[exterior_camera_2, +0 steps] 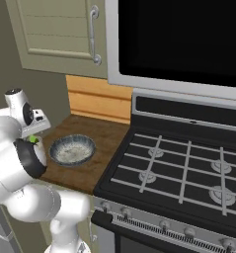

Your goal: Grab a lemon wedge from the fridge and one ice cube from the ice bowl, and put them in the glass of lemonade.

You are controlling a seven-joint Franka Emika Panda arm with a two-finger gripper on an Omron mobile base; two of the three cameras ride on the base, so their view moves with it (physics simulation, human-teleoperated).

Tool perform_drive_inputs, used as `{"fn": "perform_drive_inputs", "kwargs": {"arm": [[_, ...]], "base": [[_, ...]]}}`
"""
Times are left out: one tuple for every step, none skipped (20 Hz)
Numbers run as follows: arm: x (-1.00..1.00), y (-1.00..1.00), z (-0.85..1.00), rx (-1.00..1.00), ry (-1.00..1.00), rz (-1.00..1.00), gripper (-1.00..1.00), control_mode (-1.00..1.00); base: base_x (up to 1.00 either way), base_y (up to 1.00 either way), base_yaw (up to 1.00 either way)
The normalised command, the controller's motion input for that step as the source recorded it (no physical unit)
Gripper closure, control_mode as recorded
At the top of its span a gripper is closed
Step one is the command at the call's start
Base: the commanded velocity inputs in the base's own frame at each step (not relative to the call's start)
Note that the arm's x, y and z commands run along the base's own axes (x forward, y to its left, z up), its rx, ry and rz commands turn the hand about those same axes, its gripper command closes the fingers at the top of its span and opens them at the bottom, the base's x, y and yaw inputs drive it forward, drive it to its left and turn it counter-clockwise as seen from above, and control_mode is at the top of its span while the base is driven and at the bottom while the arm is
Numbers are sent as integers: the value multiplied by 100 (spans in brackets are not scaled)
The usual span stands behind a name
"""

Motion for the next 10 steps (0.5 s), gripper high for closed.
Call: {"fn": "perform_drive_inputs", "kwargs": {"arm": [[-34,-31,0,3,-10,0,-100,-100],[-39,-35,0,4,-12,0,-100,-100],[-33,-36,0,3,-13,0,-100,-100],[-24,-34,0,3,-12,1,-100,-100],[-27,-29,0,3,-11,2,-100,-100],[-26,-31,0,1,-10,2,-100,-100],[-23,-36,0,1,-8,2,-100,-100],[-21,-40,0,1,-5,2,-100,-100],[-24,-42,0,1,-5,2,-100,-100],[-54,-56,0,1,0,4,-100,-100]], "base": [[0,0,0],[0,0,0],[0,0,0],[0,0,0],[0,0,0],[0,0,0],[0,0,0],[0,0,0],[0,0,0],[0,0,0]]}}
